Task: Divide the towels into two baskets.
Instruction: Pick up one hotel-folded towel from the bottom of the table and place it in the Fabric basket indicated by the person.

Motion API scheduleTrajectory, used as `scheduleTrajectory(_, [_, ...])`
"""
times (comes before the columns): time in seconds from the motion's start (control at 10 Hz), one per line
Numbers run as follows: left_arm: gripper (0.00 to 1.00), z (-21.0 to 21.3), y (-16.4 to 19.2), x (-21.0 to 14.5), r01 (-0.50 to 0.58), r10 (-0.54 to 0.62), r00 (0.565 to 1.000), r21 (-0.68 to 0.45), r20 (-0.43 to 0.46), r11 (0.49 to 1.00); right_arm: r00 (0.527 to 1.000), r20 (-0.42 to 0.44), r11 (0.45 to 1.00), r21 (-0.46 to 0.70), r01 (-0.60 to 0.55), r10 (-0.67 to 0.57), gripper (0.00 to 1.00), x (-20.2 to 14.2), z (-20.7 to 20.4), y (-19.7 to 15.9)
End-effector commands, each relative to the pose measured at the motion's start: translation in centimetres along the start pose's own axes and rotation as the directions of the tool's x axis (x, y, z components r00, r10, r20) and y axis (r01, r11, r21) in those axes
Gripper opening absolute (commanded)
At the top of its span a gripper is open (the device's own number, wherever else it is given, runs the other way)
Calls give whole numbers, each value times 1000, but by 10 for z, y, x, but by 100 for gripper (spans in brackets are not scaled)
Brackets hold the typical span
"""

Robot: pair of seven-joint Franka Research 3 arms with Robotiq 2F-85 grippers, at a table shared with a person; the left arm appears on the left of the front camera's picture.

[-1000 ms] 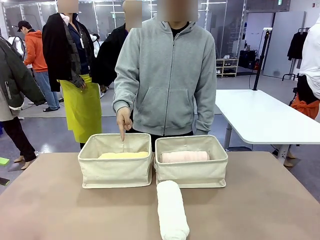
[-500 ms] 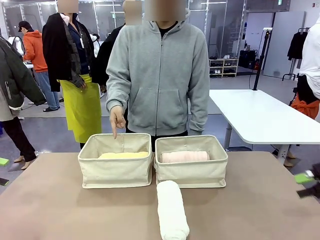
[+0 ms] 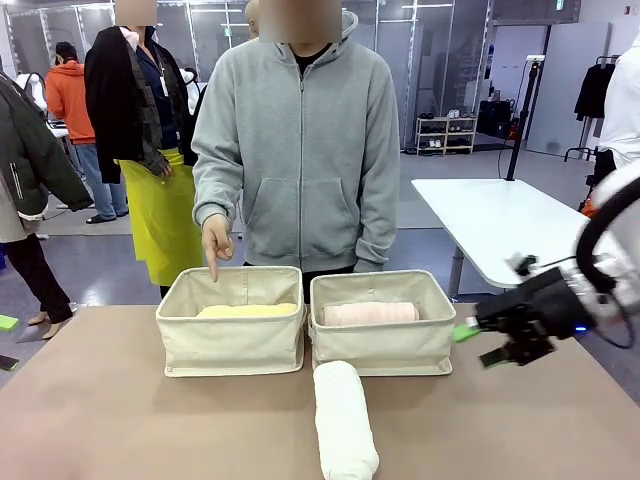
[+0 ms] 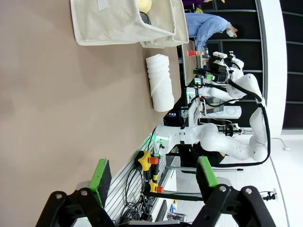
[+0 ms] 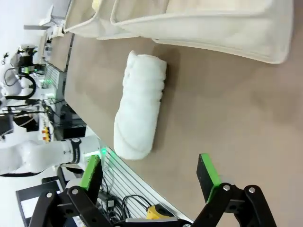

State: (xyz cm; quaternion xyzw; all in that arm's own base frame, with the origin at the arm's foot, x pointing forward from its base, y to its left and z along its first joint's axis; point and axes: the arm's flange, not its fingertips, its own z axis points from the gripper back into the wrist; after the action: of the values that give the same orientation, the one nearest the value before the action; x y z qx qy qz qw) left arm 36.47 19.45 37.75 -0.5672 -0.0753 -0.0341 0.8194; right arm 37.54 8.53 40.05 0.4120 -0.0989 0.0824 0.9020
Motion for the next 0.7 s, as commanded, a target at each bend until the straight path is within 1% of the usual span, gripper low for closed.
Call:
scheduleTrajectory(0.0, [92,0,-3,-2,8,-8,1000,-14,16,1000,996,-59,998,-41,57,-60,100,-74,-60,20])
scheduleTrajectory(0.1, [92,0,-3,-2,8,-8,1000,-14,16,1000,995,-74,995,-77,59,-64,100,-74,-81,26])
scheduleTrajectory(0.3, [92,0,-3,-2,8,-8,1000,-14,16,1000,995,-70,985,-164,59,-71,100,-75,-122,36])
scheduleTrajectory(0.4, [92,0,-3,-2,8,-8,1000,-14,16,1000,995,-68,980,-194,53,-67,100,-75,-142,41])
scheduleTrajectory(0.6, [92,0,-3,-2,8,-8,1000,-14,16,1000,998,-54,975,-219,29,-42,100,-73,-168,47])
